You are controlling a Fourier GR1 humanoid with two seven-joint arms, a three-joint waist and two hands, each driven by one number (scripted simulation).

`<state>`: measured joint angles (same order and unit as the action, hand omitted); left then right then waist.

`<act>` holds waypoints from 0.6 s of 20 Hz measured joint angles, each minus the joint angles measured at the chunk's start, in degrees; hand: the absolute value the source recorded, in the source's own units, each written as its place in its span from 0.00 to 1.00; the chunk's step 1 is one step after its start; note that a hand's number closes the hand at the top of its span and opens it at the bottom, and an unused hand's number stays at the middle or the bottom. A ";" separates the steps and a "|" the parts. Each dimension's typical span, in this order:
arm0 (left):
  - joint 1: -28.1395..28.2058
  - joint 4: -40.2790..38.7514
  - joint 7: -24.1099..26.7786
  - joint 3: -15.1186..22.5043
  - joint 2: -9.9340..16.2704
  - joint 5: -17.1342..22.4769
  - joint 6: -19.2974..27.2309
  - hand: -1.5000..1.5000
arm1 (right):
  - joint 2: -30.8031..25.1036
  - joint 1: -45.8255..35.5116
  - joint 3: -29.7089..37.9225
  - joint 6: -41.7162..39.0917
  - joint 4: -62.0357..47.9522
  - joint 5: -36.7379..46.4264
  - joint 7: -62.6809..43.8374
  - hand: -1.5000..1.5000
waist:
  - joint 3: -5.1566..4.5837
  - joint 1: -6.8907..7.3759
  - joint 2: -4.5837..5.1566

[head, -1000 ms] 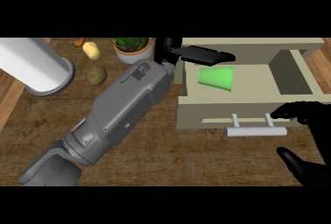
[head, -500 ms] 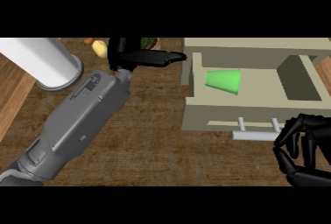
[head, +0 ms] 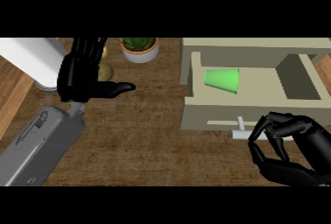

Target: Pick up the cup, place it into the drawer and close the drawer

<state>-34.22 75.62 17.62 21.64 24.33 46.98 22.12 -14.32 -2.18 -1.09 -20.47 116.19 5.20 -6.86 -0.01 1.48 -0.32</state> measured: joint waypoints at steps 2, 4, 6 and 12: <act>3.55 2.31 0.22 -1.21 1.76 0.84 -1.99 0.00 | -1.34 0.02 -0.99 -0.22 -1.77 4.22 3.04 1.00 | 0.01 0.07 0.07; 5.91 4.01 0.09 -1.83 3.00 1.26 -3.04 0.00 | -3.21 -1.01 -2.98 -0.29 -2.91 9.60 4.88 1.00 | 0.01 0.33 0.11; 8.87 4.49 1.29 -2.57 3.94 1.40 -5.02 0.00 | -4.54 -1.21 -5.06 0.53 -4.99 15.01 7.70 1.00 | -0.01 0.26 0.22; 17.07 8.44 2.56 -5.82 7.22 2.02 -10.45 0.00 | -4.80 -4.20 -9.73 5.89 -16.86 27.56 14.98 1.00 | 0.02 -0.07 0.35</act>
<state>-17.15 84.07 20.18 15.83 31.55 48.99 11.67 -19.11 -6.38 -10.83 -14.57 99.34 32.77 8.12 0.01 1.41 0.03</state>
